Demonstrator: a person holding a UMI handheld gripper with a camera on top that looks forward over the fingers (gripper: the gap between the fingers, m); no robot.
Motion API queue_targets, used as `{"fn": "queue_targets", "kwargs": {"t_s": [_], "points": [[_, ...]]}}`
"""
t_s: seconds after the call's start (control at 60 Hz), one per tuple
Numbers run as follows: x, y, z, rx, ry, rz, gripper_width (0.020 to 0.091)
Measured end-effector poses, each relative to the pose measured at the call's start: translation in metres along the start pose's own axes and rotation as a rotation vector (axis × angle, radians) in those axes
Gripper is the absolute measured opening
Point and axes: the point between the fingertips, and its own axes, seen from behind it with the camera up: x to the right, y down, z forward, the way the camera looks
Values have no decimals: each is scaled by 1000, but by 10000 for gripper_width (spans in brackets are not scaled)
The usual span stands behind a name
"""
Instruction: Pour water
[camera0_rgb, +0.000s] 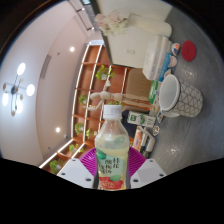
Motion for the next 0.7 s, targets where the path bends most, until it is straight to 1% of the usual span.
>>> {"fn": "queue_targets", "kwargs": {"t_s": [0.133, 0.233, 0.417, 0.633, 0.7], "points": [[0, -21, 6, 29, 2, 282, 362], [3, -37, 10, 55, -23, 452, 361], [27, -50, 13, 61, -8, 671, 361], [27, -56, 9, 63, -16, 660, 362], [24, -52, 11, 42, -4, 557, 362]]}}
